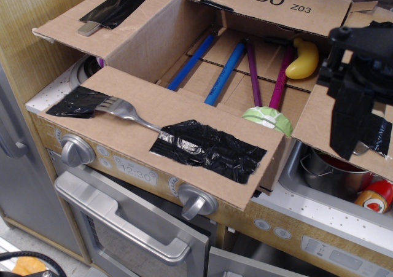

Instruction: Close large4fbox flaps

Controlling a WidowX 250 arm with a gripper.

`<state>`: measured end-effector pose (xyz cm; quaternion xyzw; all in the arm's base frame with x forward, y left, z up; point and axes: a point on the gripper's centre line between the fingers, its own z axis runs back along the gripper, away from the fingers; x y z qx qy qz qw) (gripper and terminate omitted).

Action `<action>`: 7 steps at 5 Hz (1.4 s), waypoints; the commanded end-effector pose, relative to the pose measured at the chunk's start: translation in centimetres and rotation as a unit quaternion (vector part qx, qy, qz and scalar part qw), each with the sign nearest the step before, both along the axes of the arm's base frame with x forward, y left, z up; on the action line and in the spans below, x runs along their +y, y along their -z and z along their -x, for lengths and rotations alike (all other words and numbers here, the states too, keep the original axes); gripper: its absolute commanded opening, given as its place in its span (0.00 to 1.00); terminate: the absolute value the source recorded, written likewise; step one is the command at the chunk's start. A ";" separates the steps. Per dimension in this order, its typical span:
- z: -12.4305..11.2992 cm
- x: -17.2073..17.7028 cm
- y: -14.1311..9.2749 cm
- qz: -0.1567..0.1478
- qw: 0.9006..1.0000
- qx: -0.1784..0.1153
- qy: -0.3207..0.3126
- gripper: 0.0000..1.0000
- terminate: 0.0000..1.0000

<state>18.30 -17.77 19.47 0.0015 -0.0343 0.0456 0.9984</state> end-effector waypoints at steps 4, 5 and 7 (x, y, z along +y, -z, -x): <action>-0.3 1.2 8.3 0.059 0.997 -0.045 -0.025 1.00 0.00; -0.4 0.8 9.6 0.051 0.996 -0.061 -0.030 1.00 0.00; 0.4 1.5 11.8 -0.057 0.989 -0.127 -0.043 1.00 0.00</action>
